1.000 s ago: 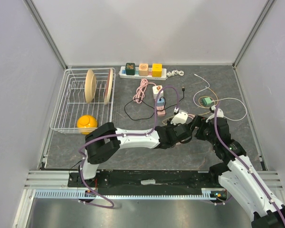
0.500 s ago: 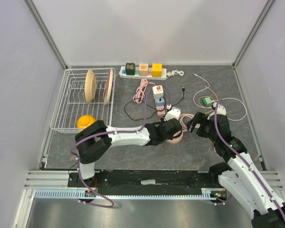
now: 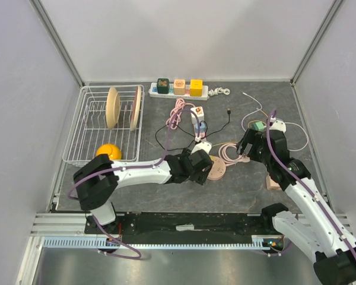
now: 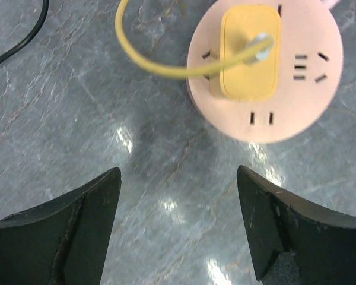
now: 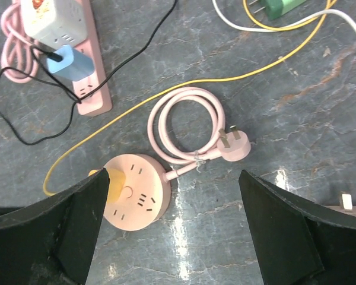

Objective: Insert the plug
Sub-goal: Adjust the socket at the center of the board, then move the plug to the center of the board, then pick up the plug from the center of the board, then adjust the plug.

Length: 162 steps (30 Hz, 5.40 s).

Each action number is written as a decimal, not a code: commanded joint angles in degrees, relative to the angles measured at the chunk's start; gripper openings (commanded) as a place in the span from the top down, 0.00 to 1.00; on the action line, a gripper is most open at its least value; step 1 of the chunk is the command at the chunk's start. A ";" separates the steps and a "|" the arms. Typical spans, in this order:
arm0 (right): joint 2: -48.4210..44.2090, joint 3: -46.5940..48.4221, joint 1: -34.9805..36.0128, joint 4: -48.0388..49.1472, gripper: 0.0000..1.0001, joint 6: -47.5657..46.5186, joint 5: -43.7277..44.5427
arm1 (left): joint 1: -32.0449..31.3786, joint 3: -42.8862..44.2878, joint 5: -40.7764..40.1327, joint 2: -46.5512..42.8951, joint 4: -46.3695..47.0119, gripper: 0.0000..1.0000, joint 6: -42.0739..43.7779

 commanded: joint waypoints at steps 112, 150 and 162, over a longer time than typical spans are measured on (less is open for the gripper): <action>2.03 -7.41 -13.63 13.13 0.76 -15.00 -20.16 | 20.30 -8.80 20.12 -34.88 9.75 0.13 1.96; 0.27 4.11 -4.22 25.25 0.74 -24.78 -47.97 | 18.98 15.03 45.62 -7.71 17.65 0.00 -17.48; 1.58 3.15 -3.61 27.19 0.71 -25.14 -47.27 | 18.81 16.53 50.27 -5.51 16.77 0.20 -19.93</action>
